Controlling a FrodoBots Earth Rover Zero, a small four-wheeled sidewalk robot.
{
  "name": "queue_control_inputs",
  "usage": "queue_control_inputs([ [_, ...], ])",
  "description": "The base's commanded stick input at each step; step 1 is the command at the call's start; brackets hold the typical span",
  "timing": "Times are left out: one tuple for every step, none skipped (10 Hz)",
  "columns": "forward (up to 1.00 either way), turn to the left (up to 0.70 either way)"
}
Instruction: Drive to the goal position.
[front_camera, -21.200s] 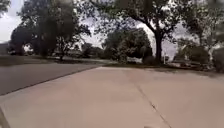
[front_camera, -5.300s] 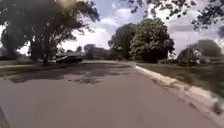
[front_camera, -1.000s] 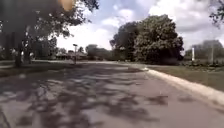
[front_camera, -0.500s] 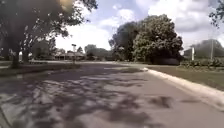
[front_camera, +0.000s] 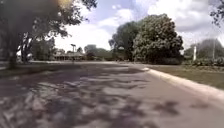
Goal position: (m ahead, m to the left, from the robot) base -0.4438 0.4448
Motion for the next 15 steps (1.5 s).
queue_control_inputs([
  [0.70, 0.00],
  [0.70, 0.00],
  [0.70, 0.00],
  [0.70, 0.00],
  [0.70, 0.00],
  [0.70, 0.00],
  [0.70, 0.00],
  [0.70, 0.00],
  [0.70, 0.00],
  [0.70, 0.00],
  [0.70, 0.00],
  [0.70, 0.00],
  [0.70, 0.00],
  [0.70, 0.00],
  [0.70, 0.00],
])
